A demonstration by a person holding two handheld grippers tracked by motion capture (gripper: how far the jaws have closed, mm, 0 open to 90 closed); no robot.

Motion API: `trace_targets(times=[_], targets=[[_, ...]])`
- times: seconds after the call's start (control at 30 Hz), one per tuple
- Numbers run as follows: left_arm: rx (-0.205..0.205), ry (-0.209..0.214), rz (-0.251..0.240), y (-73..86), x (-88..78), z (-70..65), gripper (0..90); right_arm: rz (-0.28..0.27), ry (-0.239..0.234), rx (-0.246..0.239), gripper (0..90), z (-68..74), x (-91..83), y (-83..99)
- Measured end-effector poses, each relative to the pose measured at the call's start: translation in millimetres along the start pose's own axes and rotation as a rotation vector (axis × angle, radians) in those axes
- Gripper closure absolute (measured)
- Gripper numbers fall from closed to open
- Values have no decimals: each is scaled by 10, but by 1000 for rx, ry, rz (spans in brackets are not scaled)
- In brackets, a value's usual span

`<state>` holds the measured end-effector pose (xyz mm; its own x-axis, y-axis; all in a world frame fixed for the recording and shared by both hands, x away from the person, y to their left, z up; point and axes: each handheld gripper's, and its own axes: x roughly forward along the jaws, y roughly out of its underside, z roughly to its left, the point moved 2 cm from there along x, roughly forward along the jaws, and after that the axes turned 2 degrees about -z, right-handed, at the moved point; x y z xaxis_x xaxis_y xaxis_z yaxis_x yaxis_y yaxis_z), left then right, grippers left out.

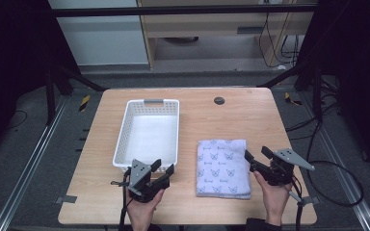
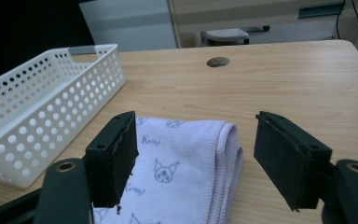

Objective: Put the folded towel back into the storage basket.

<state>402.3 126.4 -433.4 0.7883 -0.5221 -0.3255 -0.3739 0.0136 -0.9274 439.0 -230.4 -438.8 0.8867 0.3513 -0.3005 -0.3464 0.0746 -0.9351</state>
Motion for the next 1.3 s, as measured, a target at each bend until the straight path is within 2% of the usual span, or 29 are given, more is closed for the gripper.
trace_targets(times=[0.1,0.23,0.27,0.5,0.6,0.73,1.07,1.17,1.23,1.3], targets=[[-7,21,12,23,20,-65,470,23,-14,-27,307,34,30,-18],[5,47,51,104,80,-182,470,44,-32,-59,317,95,89,-49],[7,53,62,140,111,-212,469,54,-53,-72,323,120,127,-53],[20,61,102,238,208,-294,468,80,-53,-77,323,139,233,-73],[44,64,119,282,271,-333,468,82,-41,-72,320,120,245,-87],[37,78,143,325,344,-371,468,82,-34,-57,319,51,252,-109],[80,82,214,447,571,-466,489,76,-20,-43,322,-106,299,-144],[78,83,227,468,617,-476,492,65,-20,-34,327,-137,320,-145],[73,93,234,481,644,-469,492,70,-22,-29,326,-148,340,-127],[70,82,230,493,678,-461,504,86,-22,-32,325,-161,374,-103]])
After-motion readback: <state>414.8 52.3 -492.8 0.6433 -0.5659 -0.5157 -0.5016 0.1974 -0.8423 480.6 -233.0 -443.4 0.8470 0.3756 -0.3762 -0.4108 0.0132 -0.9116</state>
